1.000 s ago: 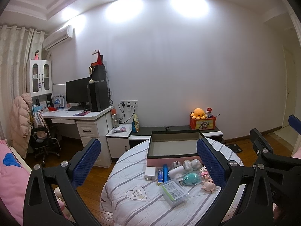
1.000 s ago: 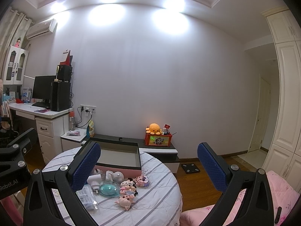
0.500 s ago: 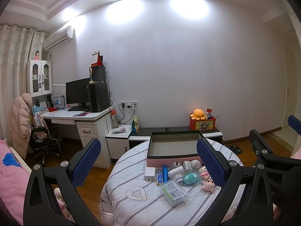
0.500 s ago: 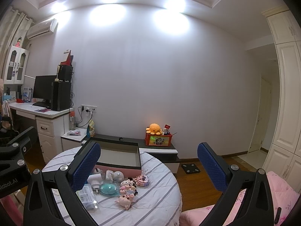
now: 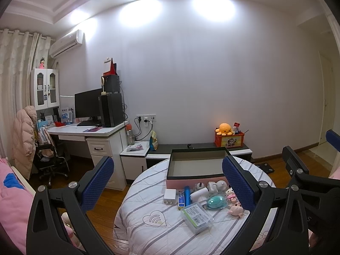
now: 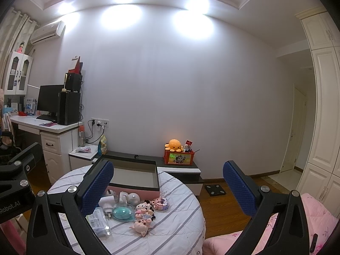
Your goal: Organize rigid objects
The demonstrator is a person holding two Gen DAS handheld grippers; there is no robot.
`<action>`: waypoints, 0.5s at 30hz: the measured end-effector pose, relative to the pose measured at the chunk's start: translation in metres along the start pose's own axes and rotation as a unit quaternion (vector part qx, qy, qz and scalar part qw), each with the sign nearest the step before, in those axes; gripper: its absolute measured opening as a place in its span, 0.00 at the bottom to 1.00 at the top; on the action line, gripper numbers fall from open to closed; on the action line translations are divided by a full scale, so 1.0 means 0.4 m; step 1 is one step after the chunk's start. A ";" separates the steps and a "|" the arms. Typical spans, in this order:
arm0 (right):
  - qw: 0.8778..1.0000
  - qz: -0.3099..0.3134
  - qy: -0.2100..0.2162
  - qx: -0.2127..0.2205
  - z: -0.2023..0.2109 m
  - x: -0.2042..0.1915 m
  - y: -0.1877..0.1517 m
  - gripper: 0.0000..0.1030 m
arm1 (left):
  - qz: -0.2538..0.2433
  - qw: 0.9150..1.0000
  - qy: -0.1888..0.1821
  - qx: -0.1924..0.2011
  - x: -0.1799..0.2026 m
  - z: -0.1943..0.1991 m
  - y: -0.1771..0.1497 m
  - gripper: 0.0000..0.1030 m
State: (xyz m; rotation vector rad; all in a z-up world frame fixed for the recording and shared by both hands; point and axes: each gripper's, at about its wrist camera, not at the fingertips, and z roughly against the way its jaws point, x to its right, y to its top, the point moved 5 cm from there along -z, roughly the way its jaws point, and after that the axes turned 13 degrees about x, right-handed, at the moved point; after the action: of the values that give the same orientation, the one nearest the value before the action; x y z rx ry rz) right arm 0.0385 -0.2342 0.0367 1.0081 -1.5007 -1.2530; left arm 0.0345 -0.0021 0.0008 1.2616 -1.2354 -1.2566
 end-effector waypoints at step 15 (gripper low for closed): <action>1.000 0.002 -0.001 0.004 -0.001 0.001 -0.001 1.00 | -0.003 1.000 0.004 0.005 -0.006 0.006 0.002 1.00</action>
State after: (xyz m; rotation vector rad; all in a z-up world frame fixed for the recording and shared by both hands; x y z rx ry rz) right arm 0.0389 -0.2347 0.0365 1.0084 -1.5090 -1.2455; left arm 0.0321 0.0003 0.0017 1.2759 -1.2346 -1.2499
